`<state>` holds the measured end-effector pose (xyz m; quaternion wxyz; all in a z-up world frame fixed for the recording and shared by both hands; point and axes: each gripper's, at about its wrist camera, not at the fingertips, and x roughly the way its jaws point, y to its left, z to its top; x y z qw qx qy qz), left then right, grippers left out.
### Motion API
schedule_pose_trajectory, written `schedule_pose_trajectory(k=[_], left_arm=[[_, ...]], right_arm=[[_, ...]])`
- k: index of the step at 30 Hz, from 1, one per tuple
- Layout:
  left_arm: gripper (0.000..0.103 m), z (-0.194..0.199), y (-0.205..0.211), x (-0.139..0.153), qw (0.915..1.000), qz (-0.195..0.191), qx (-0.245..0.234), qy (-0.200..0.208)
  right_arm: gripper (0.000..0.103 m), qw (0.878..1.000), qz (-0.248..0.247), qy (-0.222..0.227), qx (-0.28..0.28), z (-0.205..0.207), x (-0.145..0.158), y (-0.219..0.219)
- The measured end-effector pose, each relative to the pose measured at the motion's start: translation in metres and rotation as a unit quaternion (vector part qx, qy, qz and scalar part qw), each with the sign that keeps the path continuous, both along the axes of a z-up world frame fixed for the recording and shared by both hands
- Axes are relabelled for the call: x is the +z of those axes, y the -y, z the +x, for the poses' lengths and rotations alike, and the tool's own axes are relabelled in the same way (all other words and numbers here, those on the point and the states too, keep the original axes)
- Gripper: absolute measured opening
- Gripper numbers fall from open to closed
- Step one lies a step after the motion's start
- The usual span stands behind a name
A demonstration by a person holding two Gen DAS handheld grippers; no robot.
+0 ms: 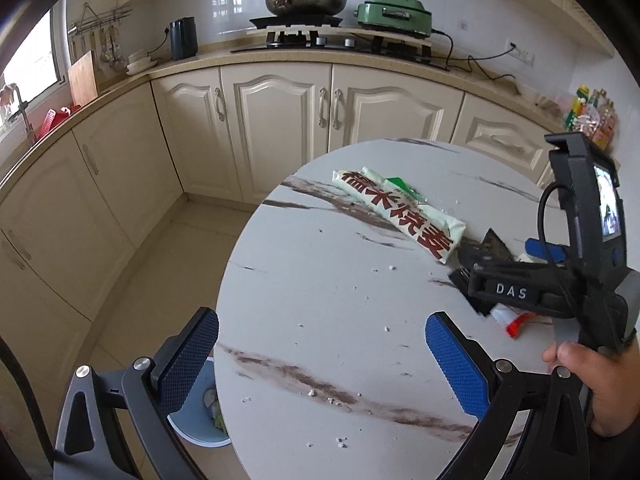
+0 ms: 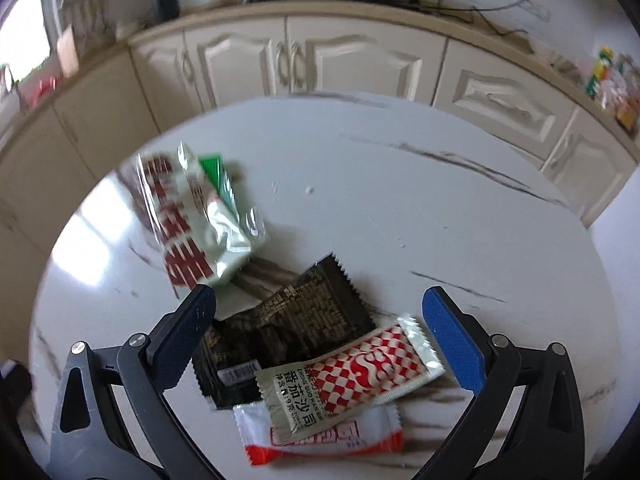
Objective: Collect trash
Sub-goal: 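Lower both open tools toward the black and red-checkered packets, then grasp the black packet with the left tool while the right tool grasps the white-and-red packet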
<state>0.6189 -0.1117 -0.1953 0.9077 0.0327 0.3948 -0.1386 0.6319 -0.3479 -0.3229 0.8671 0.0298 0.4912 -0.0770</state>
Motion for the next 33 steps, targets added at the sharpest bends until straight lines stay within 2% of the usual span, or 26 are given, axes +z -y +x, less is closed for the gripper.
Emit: schedule_pose_trajectory(k=[7, 10, 14, 16, 20, 22, 24, 26, 28, 30, 33], left_arm=[[0.102, -0.016, 0.007, -0.006, 0.9999, 0.006, -0.015, -0.004], [0.102, -0.018, 0.014, -0.006, 0.9997, 0.008, -0.022, -0.006], [0.102, -0.023, 0.025, -0.007, 0.9994, 0.009, -0.034, -0.006], [0.102, -0.023, 0.028, -0.007, 0.9993, 0.011, -0.036, -0.008], [0.102, -0.026, 0.037, -0.008, 0.9988, 0.010, -0.046, -0.012], [0.102, -0.026, 0.039, -0.008, 0.9985, 0.011, -0.051, -0.014], [0.102, -0.027, 0.043, -0.009, 0.9982, 0.012, -0.056, -0.017], [0.102, -0.028, 0.046, -0.010, 0.9980, 0.013, -0.059, -0.020], [0.102, -0.028, 0.047, -0.010, 0.9980, 0.015, -0.059, -0.019], [0.102, -0.029, 0.049, -0.008, 0.9980, 0.015, -0.059, -0.018], [0.102, -0.027, 0.052, -0.007, 0.9979, 0.014, -0.060, -0.021]], right_arm=[[0.103, 0.999, -0.013, -0.020, 0.038, -0.038, -0.003, 0.009], [0.103, 0.999, -0.005, -0.018, 0.026, -0.064, -0.001, 0.029], [0.103, 0.999, 0.029, 0.012, 0.016, -0.087, 0.009, 0.048], [0.103, 0.999, 0.028, 0.034, 0.017, -0.097, 0.019, 0.053], [0.103, 0.999, 0.022, 0.023, -0.004, -0.100, 0.015, 0.063], [0.103, 0.998, 0.040, 0.022, -0.032, -0.099, 0.009, 0.075], [0.103, 0.997, 0.070, 0.025, -0.034, -0.096, 0.006, 0.081], [0.102, 0.997, 0.061, 0.025, -0.033, -0.092, 0.003, 0.084], [0.094, 0.998, 0.044, 0.024, -0.033, -0.090, 0.001, 0.086], [0.066, 0.999, 0.017, 0.024, -0.034, -0.091, 0.001, 0.086], [0.052, 0.999, 0.003, 0.026, -0.025, -0.097, 0.001, 0.090]])
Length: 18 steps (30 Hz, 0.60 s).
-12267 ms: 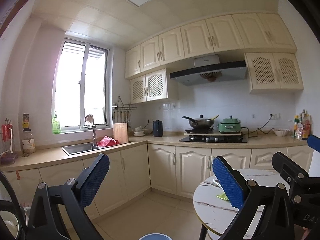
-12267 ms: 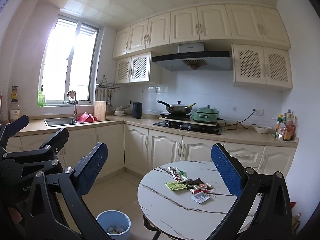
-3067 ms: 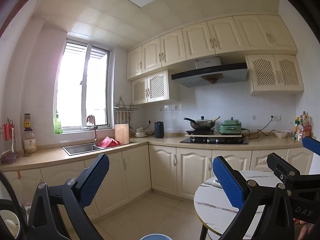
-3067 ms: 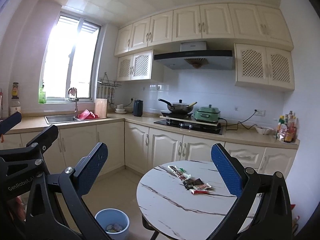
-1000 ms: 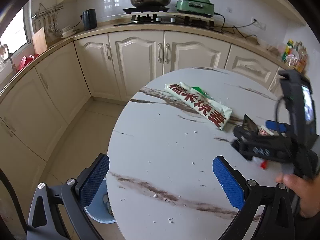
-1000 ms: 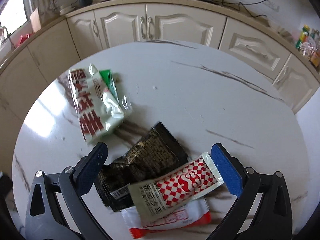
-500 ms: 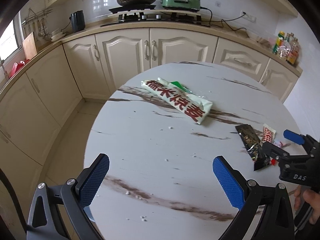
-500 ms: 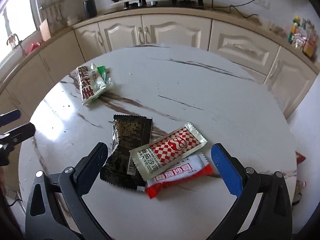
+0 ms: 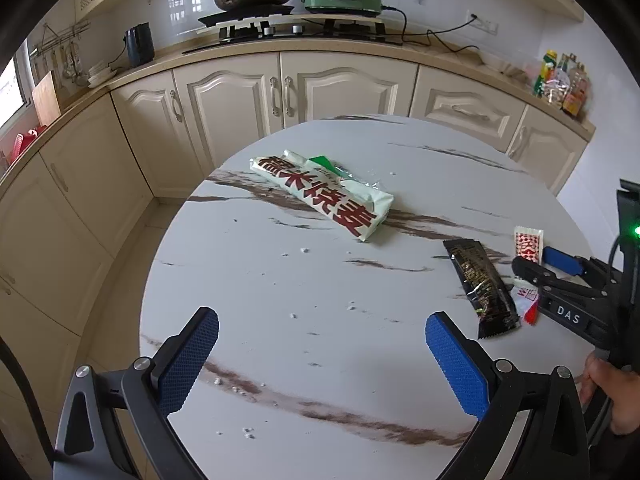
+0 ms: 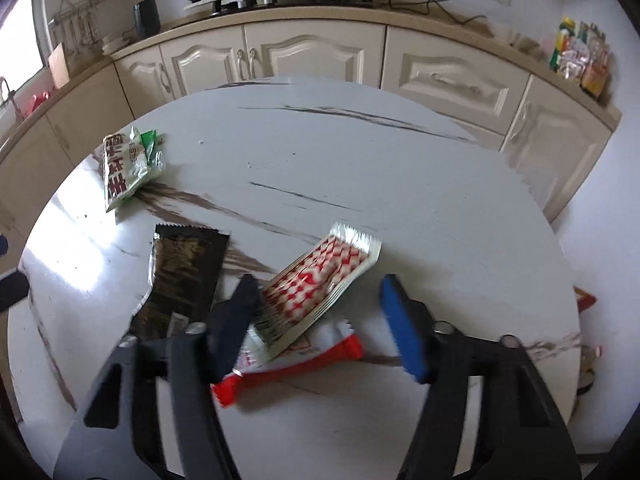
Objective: Collect trash
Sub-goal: 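Grasp the black packet with the left tool while the right tool grasps the white-and-red packet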
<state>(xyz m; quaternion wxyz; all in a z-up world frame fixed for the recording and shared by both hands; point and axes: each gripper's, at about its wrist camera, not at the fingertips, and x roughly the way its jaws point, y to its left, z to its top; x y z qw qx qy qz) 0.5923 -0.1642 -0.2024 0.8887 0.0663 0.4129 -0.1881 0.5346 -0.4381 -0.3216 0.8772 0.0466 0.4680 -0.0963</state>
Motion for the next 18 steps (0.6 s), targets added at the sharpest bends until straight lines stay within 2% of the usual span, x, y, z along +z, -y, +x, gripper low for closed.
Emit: schedule_pose_trajectory(k=[5, 7, 9, 13, 18], left_arm=[[0.102, 0.002, 0.027, -0.005, 0.9995, 0.004, -0.023, -0.019], [0.102, 0.002, 0.038, -0.005, 0.9992, 0.010, -0.033, -0.021], [0.102, 0.002, 0.054, -0.007, 0.9984, 0.015, -0.047, -0.027], [0.102, 0.008, 0.088, -0.017, 0.9966, 0.023, -0.063, -0.048], [0.102, 0.020, 0.121, -0.029, 0.9966, 0.034, -0.056, -0.050]], right_arm=[[0.022, 1.000, -0.002, 0.003, 0.010, -0.005, 0.002, 0.013], [0.017, 1.000, 0.008, 0.005, 0.015, -0.006, 0.003, 0.020], [0.008, 1.000, 0.013, 0.008, 0.018, -0.008, 0.004, 0.024], [0.008, 0.999, 0.017, 0.013, 0.024, -0.019, 0.004, 0.030], [0.008, 0.999, 0.031, 0.023, 0.022, -0.034, 0.007, 0.039]])
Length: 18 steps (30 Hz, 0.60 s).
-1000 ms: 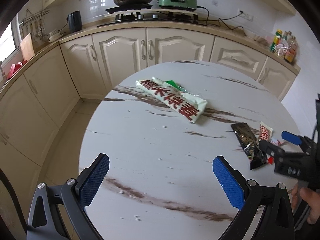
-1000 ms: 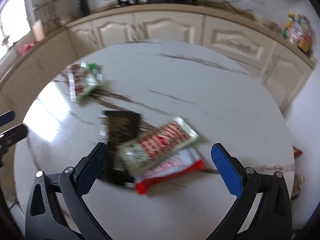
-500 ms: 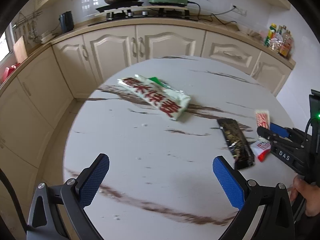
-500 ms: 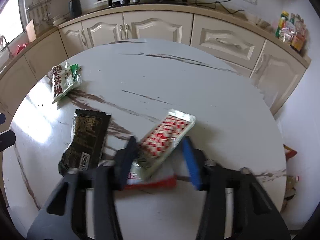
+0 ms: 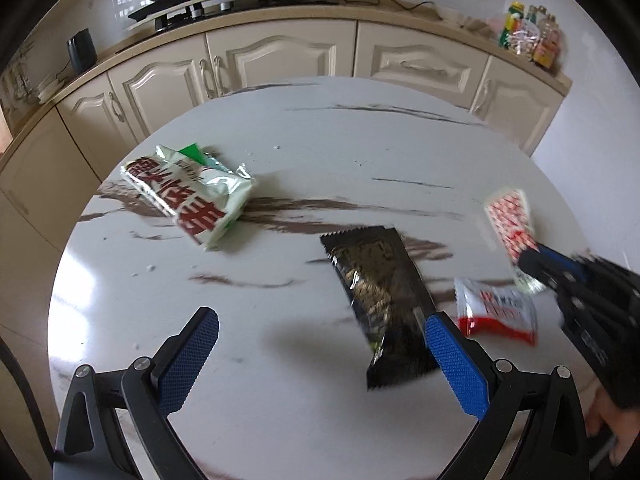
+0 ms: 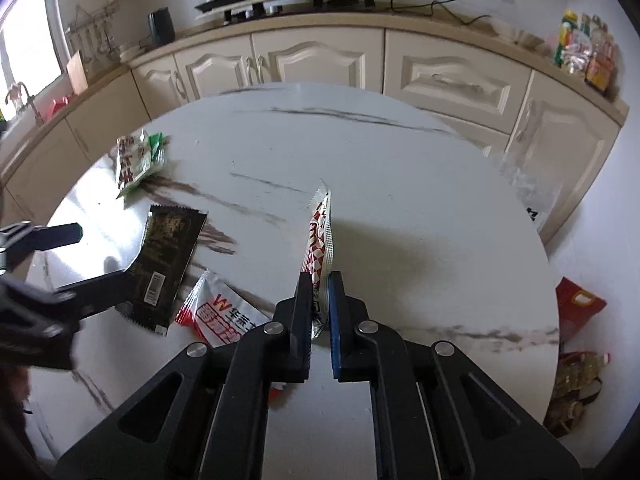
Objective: Collect trash
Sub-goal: 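Grasp the black packet with the left tool while the right tool grasps the white-and-red packet, then carry the black packet and white-and-red packet over the blue bin and open both tools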
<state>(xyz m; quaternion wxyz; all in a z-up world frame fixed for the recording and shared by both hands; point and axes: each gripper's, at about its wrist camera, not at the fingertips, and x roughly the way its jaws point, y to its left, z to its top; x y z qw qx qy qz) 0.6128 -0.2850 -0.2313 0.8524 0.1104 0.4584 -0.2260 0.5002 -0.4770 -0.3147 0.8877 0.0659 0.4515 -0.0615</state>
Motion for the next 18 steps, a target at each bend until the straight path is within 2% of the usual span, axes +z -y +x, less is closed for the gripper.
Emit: schedule_pose_trajectory(k=[4, 6, 8, 9, 11, 12, 14, 17, 18], left_arm=[[0.100, 0.014, 0.007, -0.011, 0.9999, 0.008, 0.015, -0.003], [0.093, 0.015, 0.014, -0.017, 0.9999, 0.006, 0.008, -0.009], [0.085, 0.012, 0.021, -0.019, 1.0000, 0.001, -0.004, 0.002], [0.078, 0.012, 0.020, -0.018, 1.0000, 0.000, -0.008, 0.004], [0.054, 0.008, 0.025, -0.018, 0.9996, -0.008, -0.026, 0.011], [0.046, 0.007, 0.027, -0.018, 0.9992, -0.013, -0.035, 0.013], [0.033, 0.006, 0.029, -0.020, 0.9987, -0.015, -0.047, 0.014], [0.020, 0.009, 0.024, -0.022, 0.9977, -0.039, -0.055, 0.002], [0.018, 0.011, 0.021, -0.022, 0.9971, -0.046, -0.061, 0.000]], right_arm=[[0.008, 1.000, 0.008, 0.007, 0.008, -0.009, 0.004, 0.000], [0.008, 1.000, 0.009, 0.012, 0.014, -0.010, 0.006, -0.003], [0.008, 1.000, 0.013, 0.015, 0.021, -0.010, 0.007, -0.007], [0.008, 0.999, 0.014, 0.018, 0.023, -0.010, 0.008, -0.009], [0.008, 0.999, 0.017, 0.020, 0.030, -0.010, 0.009, -0.012], [0.008, 0.999, 0.018, 0.022, 0.032, -0.011, 0.010, -0.014], [0.008, 0.999, 0.021, 0.025, 0.036, -0.011, 0.011, -0.017], [0.008, 0.998, 0.024, 0.030, 0.039, -0.014, 0.015, -0.020], [0.008, 0.998, 0.023, 0.034, 0.039, -0.015, 0.017, -0.020]])
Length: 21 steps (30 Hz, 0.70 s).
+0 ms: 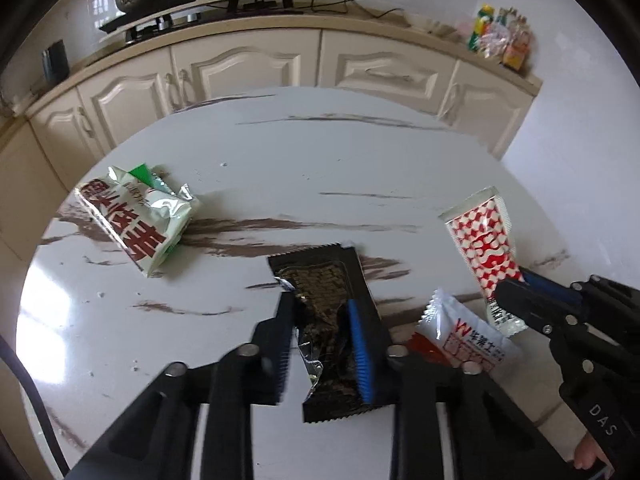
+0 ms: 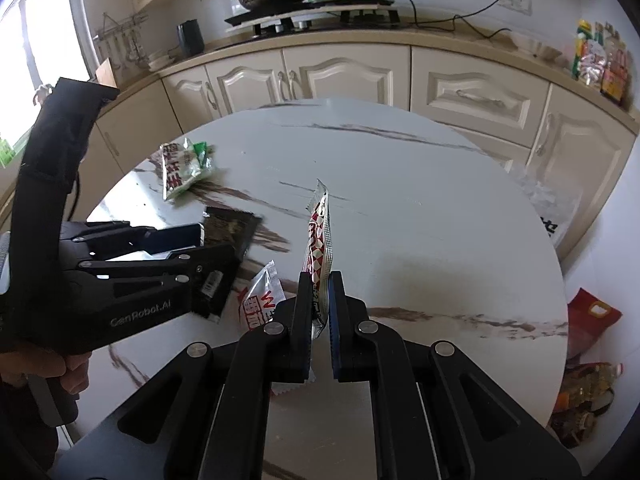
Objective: Collect trash
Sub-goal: 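Carry the black packet and white-and-red packet over the blue bin and open both tools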
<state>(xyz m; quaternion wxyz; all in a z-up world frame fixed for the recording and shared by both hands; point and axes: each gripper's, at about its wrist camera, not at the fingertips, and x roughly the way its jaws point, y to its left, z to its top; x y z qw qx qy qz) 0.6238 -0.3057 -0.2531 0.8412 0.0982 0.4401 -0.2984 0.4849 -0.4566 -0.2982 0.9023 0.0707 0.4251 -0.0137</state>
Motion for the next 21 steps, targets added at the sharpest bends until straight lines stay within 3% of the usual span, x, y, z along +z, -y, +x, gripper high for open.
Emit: schedule_pose_trajectory(k=[2, 10, 16, 21], left_arm=[[0.014, 0.000, -0.006, 0.000, 0.9999, -0.010, -0.002, 0.000], [0.013, -0.014, -0.044, 0.021, 0.9975, -0.067, -0.002, 0.019], [0.013, -0.041, -0.101, 0.058, 0.9931, -0.106, 0.007, 0.050], [0.013, -0.077, -0.166, 0.086, 0.9886, -0.126, 0.031, 0.076]], right_arm=[[0.008, 1.000, 0.001, 0.004, 0.002, -0.002, 0.004, -0.003], [0.008, 0.999, -0.008, 0.031, -0.005, -0.010, 0.024, -0.015], [0.008, 0.999, -0.014, 0.053, 0.001, -0.018, 0.049, -0.037], [0.008, 0.996, -0.014, 0.077, 0.046, -0.021, 0.074, -0.092]])
